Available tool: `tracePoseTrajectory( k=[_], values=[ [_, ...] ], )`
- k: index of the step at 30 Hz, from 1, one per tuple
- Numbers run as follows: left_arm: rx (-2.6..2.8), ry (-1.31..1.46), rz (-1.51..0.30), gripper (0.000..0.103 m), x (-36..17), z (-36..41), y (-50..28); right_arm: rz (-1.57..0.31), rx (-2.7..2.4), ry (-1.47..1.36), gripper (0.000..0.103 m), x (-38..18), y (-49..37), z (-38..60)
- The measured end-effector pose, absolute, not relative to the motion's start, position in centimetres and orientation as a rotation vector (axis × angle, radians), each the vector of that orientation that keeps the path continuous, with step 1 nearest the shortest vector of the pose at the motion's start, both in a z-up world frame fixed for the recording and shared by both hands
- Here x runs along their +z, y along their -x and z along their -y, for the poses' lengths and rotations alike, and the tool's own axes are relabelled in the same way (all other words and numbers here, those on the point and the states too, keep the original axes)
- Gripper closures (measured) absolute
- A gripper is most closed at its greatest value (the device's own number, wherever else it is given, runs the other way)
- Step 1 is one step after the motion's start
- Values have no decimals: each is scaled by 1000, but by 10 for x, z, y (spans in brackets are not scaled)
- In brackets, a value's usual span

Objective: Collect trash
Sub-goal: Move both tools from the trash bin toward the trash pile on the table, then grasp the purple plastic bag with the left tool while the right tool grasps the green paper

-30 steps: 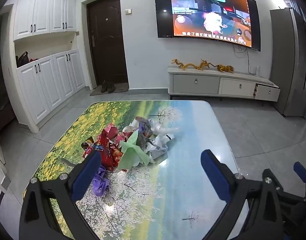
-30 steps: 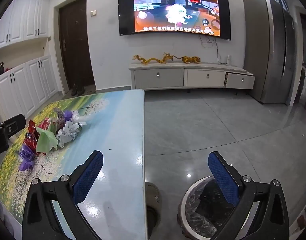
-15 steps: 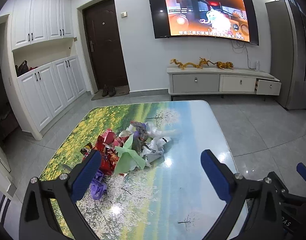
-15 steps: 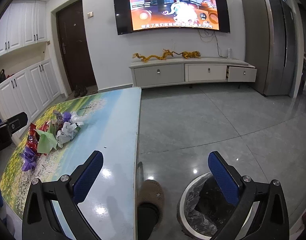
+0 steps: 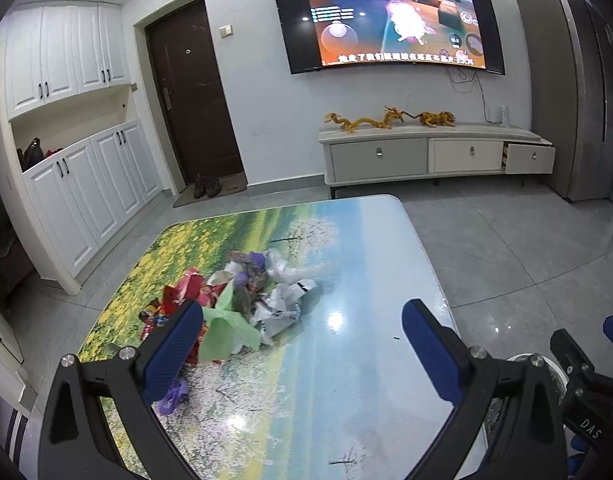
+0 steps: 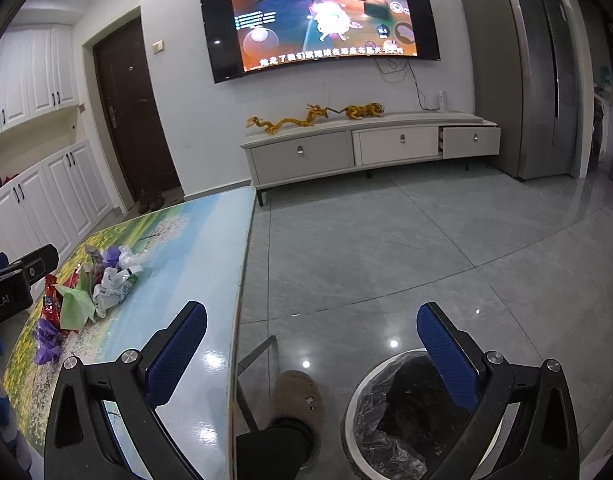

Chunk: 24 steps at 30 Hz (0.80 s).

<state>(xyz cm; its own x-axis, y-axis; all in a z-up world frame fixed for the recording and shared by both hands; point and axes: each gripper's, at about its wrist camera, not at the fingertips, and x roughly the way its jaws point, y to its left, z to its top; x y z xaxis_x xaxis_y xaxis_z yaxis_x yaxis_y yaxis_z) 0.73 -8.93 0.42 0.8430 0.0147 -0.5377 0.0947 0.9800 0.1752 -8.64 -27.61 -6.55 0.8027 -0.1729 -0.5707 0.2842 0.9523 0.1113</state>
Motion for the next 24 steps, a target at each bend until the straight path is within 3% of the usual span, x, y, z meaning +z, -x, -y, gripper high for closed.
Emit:
tracePoseTrajectory(
  k=[11,24],
  values=[
    [-111,-216,-592,2,-4,102,-27,-645,-258,-212,0,-79,71,282],
    [-203,-162,-669,2,-31,59,-36,-636,-295,-219,0,-77,60,273]
  ],
)
